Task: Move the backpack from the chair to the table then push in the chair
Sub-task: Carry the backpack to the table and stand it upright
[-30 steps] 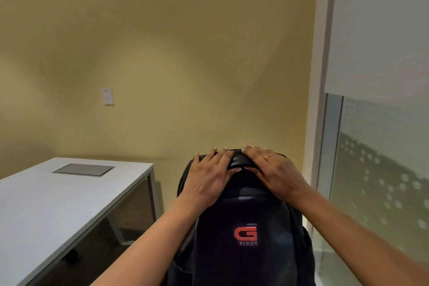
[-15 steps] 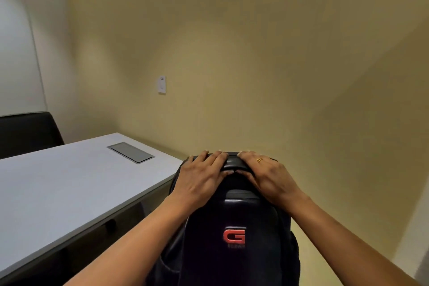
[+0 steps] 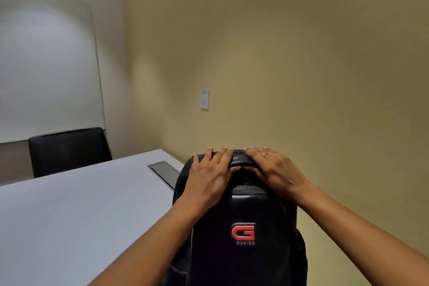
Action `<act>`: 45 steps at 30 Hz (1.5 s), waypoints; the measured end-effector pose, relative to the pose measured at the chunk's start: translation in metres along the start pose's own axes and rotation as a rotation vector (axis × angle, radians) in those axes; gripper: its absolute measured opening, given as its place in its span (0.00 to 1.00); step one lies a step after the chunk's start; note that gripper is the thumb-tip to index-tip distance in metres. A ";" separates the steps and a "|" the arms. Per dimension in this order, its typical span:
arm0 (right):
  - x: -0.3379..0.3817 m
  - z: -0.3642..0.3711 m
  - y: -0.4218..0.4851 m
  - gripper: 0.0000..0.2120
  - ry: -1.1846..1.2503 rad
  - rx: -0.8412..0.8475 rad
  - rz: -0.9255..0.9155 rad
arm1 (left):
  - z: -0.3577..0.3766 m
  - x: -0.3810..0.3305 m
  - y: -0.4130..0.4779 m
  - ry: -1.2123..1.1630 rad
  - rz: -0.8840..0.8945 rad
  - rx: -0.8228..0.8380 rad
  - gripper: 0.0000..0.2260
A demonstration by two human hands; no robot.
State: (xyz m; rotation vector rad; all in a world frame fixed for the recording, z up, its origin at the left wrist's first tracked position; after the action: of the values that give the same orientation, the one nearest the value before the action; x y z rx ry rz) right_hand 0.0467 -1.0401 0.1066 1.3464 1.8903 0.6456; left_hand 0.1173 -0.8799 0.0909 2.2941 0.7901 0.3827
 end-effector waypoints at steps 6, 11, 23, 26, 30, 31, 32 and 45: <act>-0.038 0.077 0.065 0.27 0.099 -0.017 -0.040 | 0.026 0.061 0.053 0.050 -0.116 0.093 0.27; -0.071 0.129 0.140 0.21 0.097 0.002 -0.129 | 0.042 0.118 0.103 0.108 -0.205 0.079 0.27; -0.146 0.257 0.298 0.23 0.202 -0.034 -0.224 | 0.106 0.252 0.234 0.365 -0.316 -0.044 0.31; -0.158 0.299 0.313 0.23 0.221 0.033 -0.232 | 0.133 0.273 0.242 0.370 -0.344 -0.022 0.30; -0.162 0.355 0.313 0.21 0.189 0.080 -0.273 | 0.176 0.297 0.237 0.357 -0.403 0.117 0.24; -0.162 0.369 0.310 0.21 0.180 0.096 -0.274 | 0.186 0.301 0.235 0.341 -0.411 0.145 0.24; -0.162 0.382 0.307 0.22 0.183 0.113 -0.254 | 0.196 0.303 0.233 0.308 -0.419 0.156 0.25; -0.139 0.457 0.290 0.30 0.579 0.067 0.141 | 0.240 0.349 0.223 0.237 -0.420 0.085 0.33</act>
State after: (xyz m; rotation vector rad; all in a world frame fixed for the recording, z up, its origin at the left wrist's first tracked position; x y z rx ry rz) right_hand 0.6034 -1.0787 0.0753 1.4488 2.2899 1.1500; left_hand 0.5954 -0.9118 0.0865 2.1070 1.3981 0.4361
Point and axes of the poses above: each hand's wrist, its own y-axis towards the middle knuckle, its own z-axis out of the palm, x = y × z, the point moved 1 cm from there along y, towards the middle knuckle
